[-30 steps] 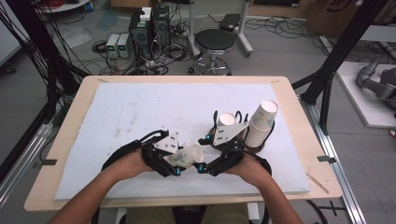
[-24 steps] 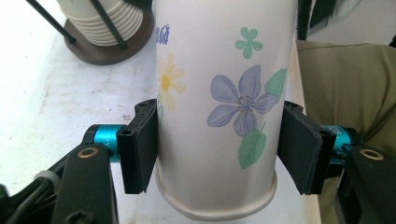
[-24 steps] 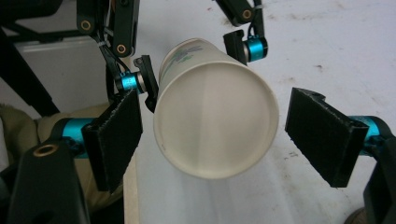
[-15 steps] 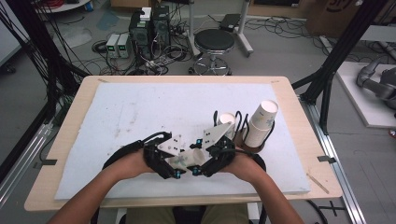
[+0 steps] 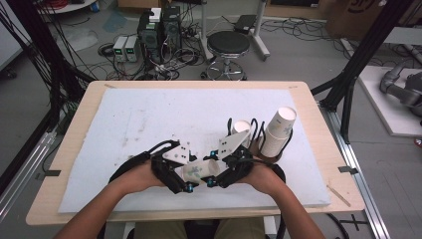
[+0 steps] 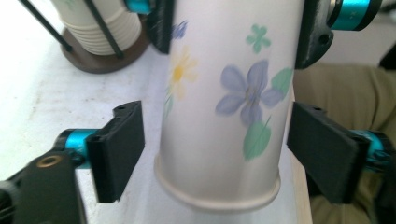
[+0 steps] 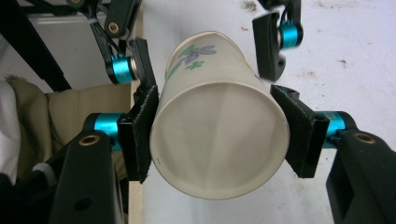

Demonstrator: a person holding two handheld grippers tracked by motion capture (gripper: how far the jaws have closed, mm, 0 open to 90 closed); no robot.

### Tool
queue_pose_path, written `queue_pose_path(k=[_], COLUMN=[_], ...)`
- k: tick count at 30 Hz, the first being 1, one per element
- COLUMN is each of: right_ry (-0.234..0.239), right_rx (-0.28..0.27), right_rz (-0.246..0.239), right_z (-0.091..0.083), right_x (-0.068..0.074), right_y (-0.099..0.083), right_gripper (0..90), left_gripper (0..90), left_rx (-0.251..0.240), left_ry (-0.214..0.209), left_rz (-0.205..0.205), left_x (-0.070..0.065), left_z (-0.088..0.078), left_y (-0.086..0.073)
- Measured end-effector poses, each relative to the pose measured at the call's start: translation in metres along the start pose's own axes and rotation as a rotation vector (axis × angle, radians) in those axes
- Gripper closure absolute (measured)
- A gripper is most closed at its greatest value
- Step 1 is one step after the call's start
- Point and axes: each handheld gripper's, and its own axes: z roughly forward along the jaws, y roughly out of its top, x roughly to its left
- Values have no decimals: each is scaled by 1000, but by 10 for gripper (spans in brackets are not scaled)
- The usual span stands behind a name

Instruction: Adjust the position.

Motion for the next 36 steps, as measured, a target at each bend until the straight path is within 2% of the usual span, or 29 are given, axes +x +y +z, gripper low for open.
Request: queue_pose_path(k=[5,8,9,10,11,12,14,18,25,27,30,36], right_ry=[-10,-22,-25,-25,-32,-32,-38,-43,-49,-39,-39,-26], right_rx=[-28,-55,-79,-79,-110,-110,-139,-196,-276,-316,-332,-356], right_rz=[25,40,49,49,53,53,62,72,79,85,83,84], right_z=[-5,-8,-10,-10,-12,-12,-13,-13,-15,-18,-19,-22], right_x=[0,1,2,2,4,4,5,7,9,9,9,8], right_y=[-10,-16,-19,-19,-21,-21,-24,-27,-34,-37,-39,-41], right_gripper=[370,370,370,370,370,370,370,370,370,370,370,370], left_gripper=[188,190,190,190,189,188,188,188,188,188,185,182], left_rx=[-136,-202,-225,-259,-304,-304,-356,-420,-502,-504,-515,-528], left_ry=[20,33,37,38,47,47,54,56,44,48,35,13], left_rz=[-89,-112,-119,-127,-140,-140,-164,-199,-233,-233,-240,-228], left_x=[-2,-4,-5,-6,-7,-7,-8,-8,-10,-9,-9,-9], left_z=[-9,-14,-15,-17,-18,-18,-18,-18,-19,-19,-18,-12], left_y=[-20,-32,-35,-39,-44,-44,-49,-57,-63,-64,-63,-56])
